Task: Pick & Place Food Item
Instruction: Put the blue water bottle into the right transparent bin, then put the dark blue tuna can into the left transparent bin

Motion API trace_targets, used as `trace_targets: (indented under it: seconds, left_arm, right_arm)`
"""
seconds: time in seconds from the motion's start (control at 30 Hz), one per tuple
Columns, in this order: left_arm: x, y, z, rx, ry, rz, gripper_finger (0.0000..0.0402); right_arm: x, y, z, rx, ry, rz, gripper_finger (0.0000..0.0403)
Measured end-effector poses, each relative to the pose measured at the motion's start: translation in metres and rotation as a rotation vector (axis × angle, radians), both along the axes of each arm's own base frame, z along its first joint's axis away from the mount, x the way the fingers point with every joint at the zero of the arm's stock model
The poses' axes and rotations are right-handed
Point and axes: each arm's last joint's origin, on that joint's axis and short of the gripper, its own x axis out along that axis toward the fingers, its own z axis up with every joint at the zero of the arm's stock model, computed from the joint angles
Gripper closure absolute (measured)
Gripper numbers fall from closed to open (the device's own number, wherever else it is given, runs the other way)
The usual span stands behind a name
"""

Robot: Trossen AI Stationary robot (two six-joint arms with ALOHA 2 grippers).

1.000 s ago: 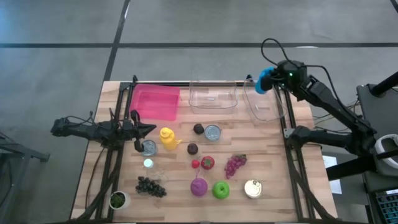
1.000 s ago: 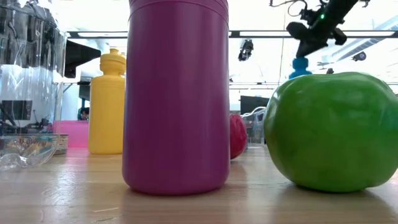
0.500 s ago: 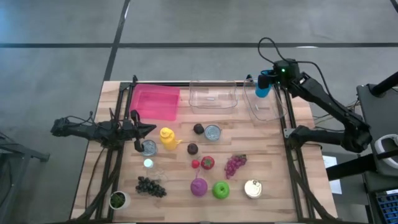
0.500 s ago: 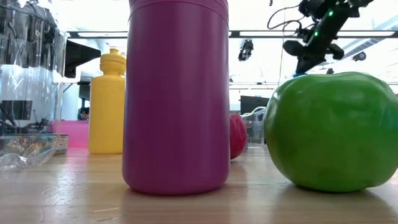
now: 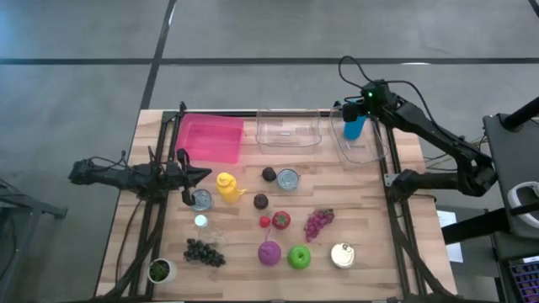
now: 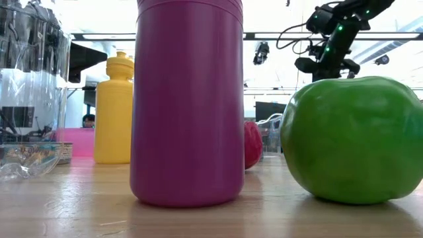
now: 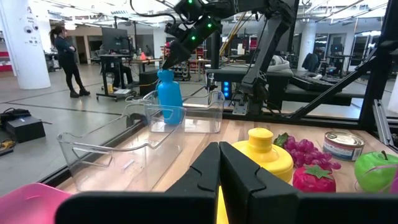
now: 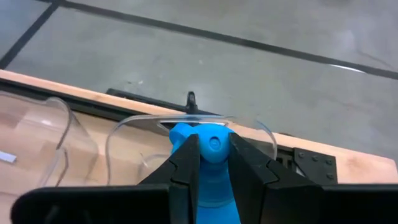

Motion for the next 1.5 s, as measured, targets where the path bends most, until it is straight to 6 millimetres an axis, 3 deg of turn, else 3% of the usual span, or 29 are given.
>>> trace_targets:
  seconds: [0.8,1.23,1.5]
  left_arm:
    - [0.0,0.0,0.0,0.0,0.0,0.0,0.0389]
    - [0.0,0.0,0.0,0.0,0.0,0.001,0.0389]
    - [0.0,0.0,0.0,0.0,0.0,0.0,0.0389]
  right_arm:
    - [-0.001,0.001,-0.001,0.009,0.027,0.005,0.0204]
    - [-0.017,0.022,0.029,-0.096,-0.07,0.014,0.0192]
    - [-0.024,0.043,0.044,-0.08,-0.229,0.276,0.0193]
